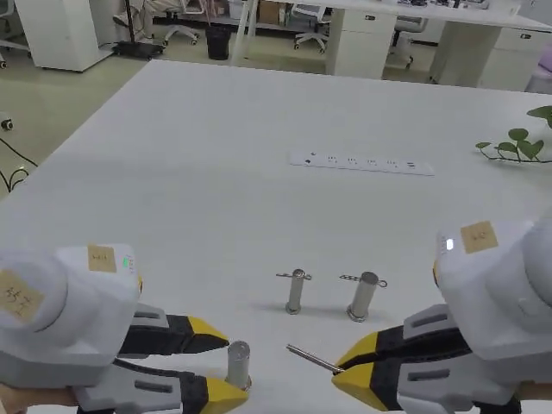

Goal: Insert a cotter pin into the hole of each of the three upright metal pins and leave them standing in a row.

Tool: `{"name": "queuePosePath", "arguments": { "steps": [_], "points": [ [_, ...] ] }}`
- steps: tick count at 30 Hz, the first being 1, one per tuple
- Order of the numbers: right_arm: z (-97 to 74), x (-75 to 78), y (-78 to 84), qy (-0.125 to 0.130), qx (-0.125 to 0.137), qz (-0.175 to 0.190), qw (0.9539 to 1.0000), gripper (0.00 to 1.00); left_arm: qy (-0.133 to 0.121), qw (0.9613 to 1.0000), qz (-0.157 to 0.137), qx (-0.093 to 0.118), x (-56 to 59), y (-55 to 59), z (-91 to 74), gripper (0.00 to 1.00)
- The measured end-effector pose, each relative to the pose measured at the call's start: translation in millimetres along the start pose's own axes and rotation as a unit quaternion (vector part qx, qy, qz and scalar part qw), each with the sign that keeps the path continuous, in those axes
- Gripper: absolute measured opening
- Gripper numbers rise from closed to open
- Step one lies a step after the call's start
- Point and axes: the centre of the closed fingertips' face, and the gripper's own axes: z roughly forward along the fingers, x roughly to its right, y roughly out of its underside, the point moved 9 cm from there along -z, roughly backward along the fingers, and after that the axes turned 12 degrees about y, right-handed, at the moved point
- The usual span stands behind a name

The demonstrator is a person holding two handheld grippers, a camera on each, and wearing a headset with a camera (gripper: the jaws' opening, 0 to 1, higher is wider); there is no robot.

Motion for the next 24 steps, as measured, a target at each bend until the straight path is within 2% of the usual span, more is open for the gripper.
{"name": "queuePosePath", "arguments": {
  "steps": [3, 8, 13, 20, 24],
  "points": [
    [3.3, -1.6, -0.8, 0.000, -0.002, 0.005, 1.0000, 0.04, 0.003, 1.0000, 0.002, -0.001, -0.3, 1.7, 4.9, 0.31],
    [10.0, -2.1, 1.5, 0.005, -0.023, 0.006, 0.9997, 0.04, 0.000, 1.0000, 0.003, -0.003, -3.0, 5.8, 10.4, 0.27],
    [13.3, -3.7, 0.4, 0.002, -0.026, 0.012, 0.9996, 0.04, 0.003, 1.0000, 0.000, -0.003, -3.3, 9.7, 13.8, 0.26],
    [19.5, -4.6, 0.5, 0.003, -0.036, 0.013, 0.9993, 0.04, -0.009, 0.9999, 0.004, 0.004, -5.9, 12.6, 15.0, 0.21],
    [22.1, -4.8, -0.7, 0.003, -0.037, 0.015, 0.9992, 0.04, -0.017, 0.9997, 0.016, 0.002, -7.2, 12.8, 15.0, 0.17]
  ]
}}
